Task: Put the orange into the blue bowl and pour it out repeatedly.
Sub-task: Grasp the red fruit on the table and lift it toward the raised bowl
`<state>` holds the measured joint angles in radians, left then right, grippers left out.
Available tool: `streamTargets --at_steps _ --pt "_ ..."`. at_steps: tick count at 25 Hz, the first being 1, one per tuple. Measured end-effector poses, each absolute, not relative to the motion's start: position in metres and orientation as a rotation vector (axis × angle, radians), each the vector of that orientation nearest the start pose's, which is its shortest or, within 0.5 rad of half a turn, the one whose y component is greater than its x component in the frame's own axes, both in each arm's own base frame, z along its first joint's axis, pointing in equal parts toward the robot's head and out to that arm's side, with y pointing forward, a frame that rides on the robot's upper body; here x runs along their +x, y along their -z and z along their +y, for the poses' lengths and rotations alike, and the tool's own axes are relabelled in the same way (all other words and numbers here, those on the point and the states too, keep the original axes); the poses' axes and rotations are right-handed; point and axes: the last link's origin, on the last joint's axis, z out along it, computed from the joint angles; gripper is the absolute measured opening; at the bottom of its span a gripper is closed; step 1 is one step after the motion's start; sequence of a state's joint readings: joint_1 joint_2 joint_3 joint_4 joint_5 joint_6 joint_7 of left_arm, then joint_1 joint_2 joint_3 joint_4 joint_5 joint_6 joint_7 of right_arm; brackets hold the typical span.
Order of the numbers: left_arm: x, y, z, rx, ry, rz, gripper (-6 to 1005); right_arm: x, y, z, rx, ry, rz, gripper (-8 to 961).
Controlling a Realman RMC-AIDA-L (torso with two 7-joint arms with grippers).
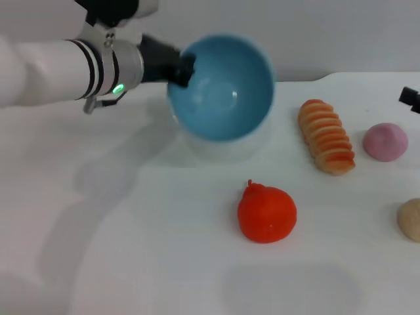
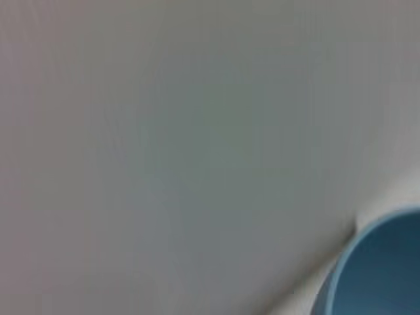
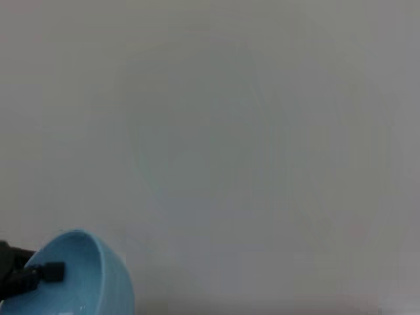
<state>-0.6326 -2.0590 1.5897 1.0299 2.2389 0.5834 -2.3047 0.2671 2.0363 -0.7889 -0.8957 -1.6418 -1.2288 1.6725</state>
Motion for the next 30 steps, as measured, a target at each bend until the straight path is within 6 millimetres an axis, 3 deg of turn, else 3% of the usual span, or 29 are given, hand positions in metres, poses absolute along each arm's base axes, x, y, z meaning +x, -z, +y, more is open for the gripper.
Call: streamTargets --at_steps 3,6,12,18,23,30 --pt "-0.163 0.043 0.433 -2.349 -0.061 -0.592 -2 0.31 -0.083 0.34 -2.182 -0.655 0.978 693" --pt "-0.165 0.034 0.439 -2.321 -0.083 -0.715 -2 0.297 -0.075 0.341 -2.325 -0.524 1.026 691" --pt "-0.168 0.026 0.443 -2.308 -0.081 -0.784 -1 0.275 -0.058 0.338 -2.521 -0.352 1.112 686" --pt "-0.165 0.028 0.447 -2.296 -0.062 -0.767 -1 0.255 -0.021 0.348 -2.641 -0.29 1.151 682" --pt "-0.165 0.029 0.448 -2.295 -0.061 -0.766 -2 0.255 0.01 0.359 -2.649 -0.233 1.193 678" --pt "-0.172 0.031 0.447 -2.287 -0.071 -0.786 -2 0.245 0.047 0.358 -2.75 -0.14 1.182 672"
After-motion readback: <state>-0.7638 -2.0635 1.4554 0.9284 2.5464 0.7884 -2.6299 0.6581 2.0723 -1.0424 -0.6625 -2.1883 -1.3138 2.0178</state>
